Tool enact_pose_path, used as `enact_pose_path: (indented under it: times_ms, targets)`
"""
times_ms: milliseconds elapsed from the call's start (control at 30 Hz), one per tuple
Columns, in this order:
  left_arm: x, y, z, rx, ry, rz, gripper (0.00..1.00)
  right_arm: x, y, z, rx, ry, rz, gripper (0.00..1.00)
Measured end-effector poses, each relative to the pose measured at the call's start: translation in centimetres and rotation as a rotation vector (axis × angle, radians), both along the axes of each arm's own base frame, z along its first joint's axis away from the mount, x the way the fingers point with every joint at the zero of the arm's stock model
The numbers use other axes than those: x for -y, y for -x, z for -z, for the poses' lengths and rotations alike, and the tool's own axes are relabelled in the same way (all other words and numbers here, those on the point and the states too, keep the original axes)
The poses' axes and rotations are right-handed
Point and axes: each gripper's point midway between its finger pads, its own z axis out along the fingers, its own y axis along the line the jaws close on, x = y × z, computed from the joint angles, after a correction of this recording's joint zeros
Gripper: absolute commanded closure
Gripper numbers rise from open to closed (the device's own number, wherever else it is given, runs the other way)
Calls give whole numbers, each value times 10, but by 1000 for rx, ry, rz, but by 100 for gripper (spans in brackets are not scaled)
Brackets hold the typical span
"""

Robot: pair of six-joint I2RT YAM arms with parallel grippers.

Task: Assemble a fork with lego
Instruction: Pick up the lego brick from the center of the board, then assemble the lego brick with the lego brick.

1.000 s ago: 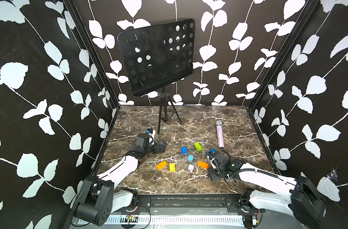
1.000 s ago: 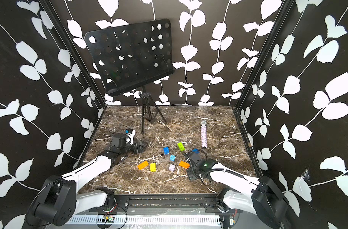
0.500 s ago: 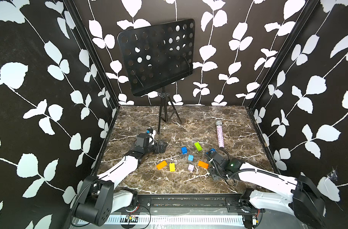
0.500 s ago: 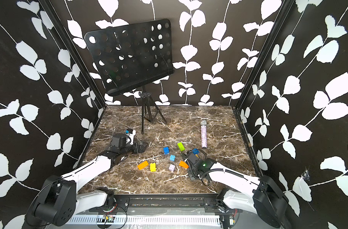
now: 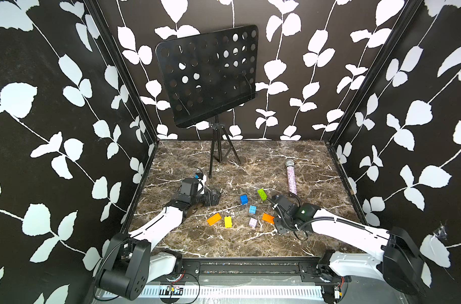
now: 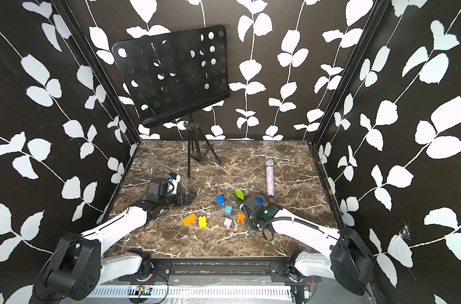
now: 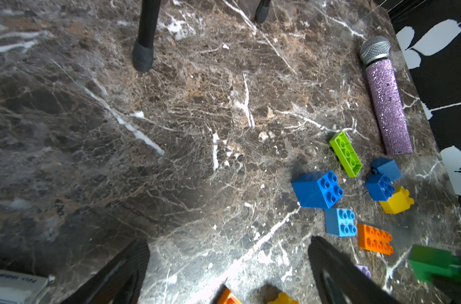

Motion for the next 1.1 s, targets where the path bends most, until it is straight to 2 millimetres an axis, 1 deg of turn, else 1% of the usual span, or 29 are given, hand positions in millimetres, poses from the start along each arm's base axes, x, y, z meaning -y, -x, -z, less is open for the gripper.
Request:
enact_pose_path:
  times_ms: [33, 100, 200, 300, 400, 500, 600, 700, 833, 967, 1100]
  targets:
    - [0, 1, 0, -6, -3, 3, 4, -5, -5, -8, 4, -6, 2, 84]
    - [0, 2, -1, -17, -8, 9, 4, -22, -19, -27, 21, -28, 7, 85]
    - [-2, 0, -5, -15, -9, 3, 4, -47, -41, -49, 43, -61, 23, 86]
    - [-9, -4, -8, -19, 13, -29, 5, -74, -61, -65, 55, -80, 37, 88]
    - [-23, -9, -11, -21, 42, -79, 5, -106, -80, -72, 58, -88, 41, 88]
    - [-30, -10, -11, -29, 55, -108, 5, -133, -95, -67, 53, -77, 50, 89]
    - [-33, -5, -8, -37, 65, -120, 5, -146, -105, -59, 37, -54, 69, 89]
    - [-37, 1, -5, -43, 71, -131, 5, -154, -110, -50, 15, -36, 88, 90]
    - [-39, 5, -2, -53, 73, -131, 4, -160, -114, -36, -14, -17, 118, 90]
    - [-37, 7, -2, -55, 83, -122, 4, -156, -111, -22, -47, 18, 139, 90]
    - [-35, 10, 0, -62, 92, -112, 4, -155, -108, -16, -67, 30, 144, 90]
